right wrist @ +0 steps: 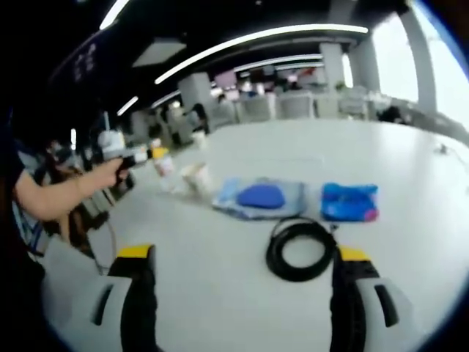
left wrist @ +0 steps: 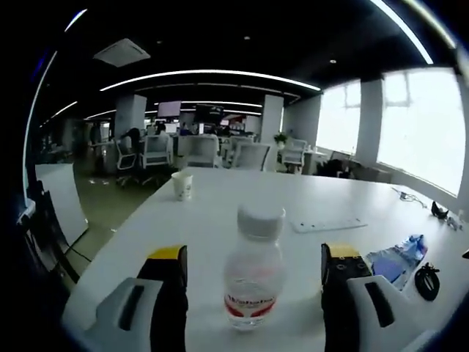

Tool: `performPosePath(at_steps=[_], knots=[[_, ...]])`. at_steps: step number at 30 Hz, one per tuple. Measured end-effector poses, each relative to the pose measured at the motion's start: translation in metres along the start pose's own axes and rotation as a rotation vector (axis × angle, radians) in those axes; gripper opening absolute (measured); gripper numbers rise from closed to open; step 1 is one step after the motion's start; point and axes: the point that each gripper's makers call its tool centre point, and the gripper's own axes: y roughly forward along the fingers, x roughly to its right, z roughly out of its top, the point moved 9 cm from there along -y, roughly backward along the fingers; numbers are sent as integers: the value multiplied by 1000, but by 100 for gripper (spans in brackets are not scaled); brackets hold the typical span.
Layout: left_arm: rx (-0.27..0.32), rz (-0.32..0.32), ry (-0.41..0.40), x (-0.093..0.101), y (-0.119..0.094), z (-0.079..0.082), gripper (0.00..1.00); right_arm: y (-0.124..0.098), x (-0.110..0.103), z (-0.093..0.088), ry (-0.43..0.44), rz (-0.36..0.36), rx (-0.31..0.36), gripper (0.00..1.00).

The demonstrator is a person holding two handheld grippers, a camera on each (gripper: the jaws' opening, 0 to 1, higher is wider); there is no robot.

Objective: Arrange the tabletop items into an orderly group along one side of the table until the central work area is clear of visible clutter.

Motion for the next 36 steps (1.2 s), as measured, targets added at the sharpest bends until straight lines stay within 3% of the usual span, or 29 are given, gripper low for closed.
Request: performPosePath(at_steps=[14,22,24,30,36], knots=[[-24,49,33,1,11,-21,57,4,2,-1,-10,-13,-15,96],[-8,99,72,-1,13,-26,49,4,7,-1,-13,-33,-24,93],[4,105,51,-1,13,-27,49,4,9,0,-18,-47,-16,92],[20,86,69,6,12,-28,39,3,12,2,-23,-65,-15,91],[23,102,48,6,12,-28,38,3,12,-1,-19,-73,-26,90]])
